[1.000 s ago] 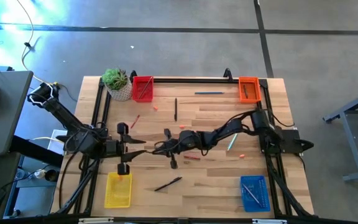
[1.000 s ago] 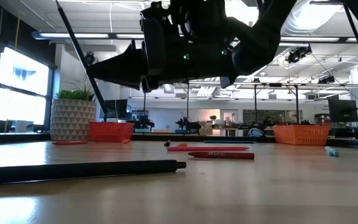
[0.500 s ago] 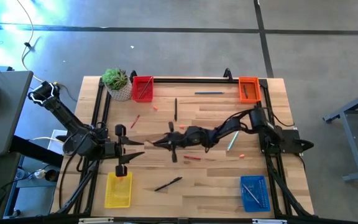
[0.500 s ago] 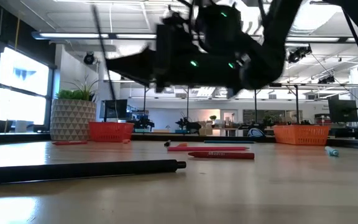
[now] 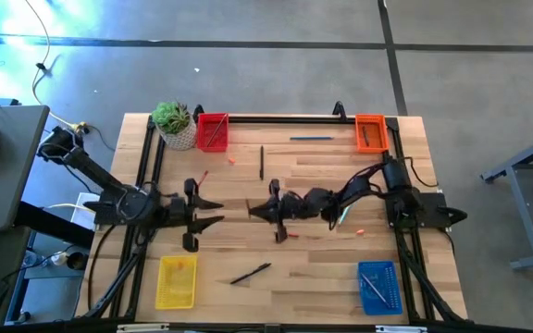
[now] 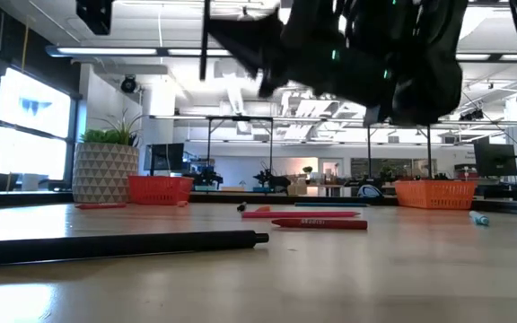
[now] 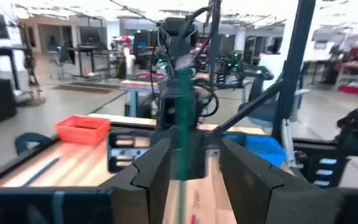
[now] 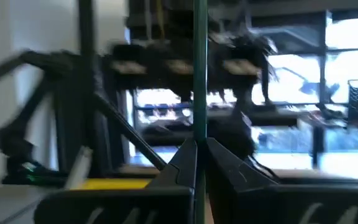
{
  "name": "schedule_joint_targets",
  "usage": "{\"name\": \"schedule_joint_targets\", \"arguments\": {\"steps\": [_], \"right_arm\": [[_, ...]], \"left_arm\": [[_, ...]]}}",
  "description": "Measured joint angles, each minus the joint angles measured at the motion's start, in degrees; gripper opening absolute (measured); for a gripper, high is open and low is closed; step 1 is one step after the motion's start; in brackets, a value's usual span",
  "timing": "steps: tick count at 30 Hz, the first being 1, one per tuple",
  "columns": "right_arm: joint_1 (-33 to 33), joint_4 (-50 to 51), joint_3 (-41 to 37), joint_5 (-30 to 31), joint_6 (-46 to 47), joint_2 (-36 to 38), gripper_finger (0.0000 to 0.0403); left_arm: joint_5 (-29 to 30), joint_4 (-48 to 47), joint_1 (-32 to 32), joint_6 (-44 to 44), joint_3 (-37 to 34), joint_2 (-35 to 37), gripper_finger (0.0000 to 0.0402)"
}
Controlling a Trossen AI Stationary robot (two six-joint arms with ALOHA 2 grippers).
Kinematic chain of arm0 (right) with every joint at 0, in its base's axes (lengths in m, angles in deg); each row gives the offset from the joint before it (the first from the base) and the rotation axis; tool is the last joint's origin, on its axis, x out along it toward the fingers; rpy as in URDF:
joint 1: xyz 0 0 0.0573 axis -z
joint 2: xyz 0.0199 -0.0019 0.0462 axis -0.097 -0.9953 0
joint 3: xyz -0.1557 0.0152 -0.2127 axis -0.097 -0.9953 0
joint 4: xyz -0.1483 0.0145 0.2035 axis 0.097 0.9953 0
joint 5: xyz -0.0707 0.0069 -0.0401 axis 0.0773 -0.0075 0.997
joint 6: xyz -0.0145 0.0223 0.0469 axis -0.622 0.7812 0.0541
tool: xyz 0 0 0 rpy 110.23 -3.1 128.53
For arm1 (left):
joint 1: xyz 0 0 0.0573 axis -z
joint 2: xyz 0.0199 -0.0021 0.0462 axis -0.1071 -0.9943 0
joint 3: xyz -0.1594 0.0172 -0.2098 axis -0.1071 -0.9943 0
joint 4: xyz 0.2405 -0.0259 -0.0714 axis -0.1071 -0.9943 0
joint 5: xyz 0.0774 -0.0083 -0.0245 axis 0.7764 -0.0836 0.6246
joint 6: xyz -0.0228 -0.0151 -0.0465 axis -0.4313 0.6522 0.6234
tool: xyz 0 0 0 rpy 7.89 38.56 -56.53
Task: Sort crayons/erasers/pens/pencils in bins
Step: Put the green pencil into the red bin
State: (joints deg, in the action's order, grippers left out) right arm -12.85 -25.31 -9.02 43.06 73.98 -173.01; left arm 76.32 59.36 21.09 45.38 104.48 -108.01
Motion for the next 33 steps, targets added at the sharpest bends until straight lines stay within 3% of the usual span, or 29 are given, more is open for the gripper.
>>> {"name": "schedule_joint_targets", "arguments": {"steps": [5,10,17,22,27,33], "right_arm": [[-1.9,9.1,5.0,0.1,-2.7,0.6,0.0],[-3.3,15.6,10.2,0.3,-5.0,0.6,0.0],[-3.8,15.9,10.9,1.4,-5.8,0.6,0.0],[-4.0,15.7,10.9,1.4,-5.7,0.6,0.0],[-4.1,15.1,10.9,1.3,-5.9,0.6,0.0001],[-4.1,14.8,10.9,1.0,-6.0,0.6,0.0002]], "left_arm": [[-9.0,1.6,-2.5,1.5,0.0,-0.5,0.0129],[-12.4,2.1,-3.0,2.3,0.0,-4.1,0.0129],[-14.0,13.2,-2.8,-4.0,0.0,-12.2,0.0129],[-13.6,15.0,-3.4,-4.3,0.3,-14.6,0.0126],[-13.9,15.9,-3.7,-5.7,0.3,-14.9,0.0094],[-14.5,16.2,-3.6,-6.8,0.3,-14.8,0.0021]]}}
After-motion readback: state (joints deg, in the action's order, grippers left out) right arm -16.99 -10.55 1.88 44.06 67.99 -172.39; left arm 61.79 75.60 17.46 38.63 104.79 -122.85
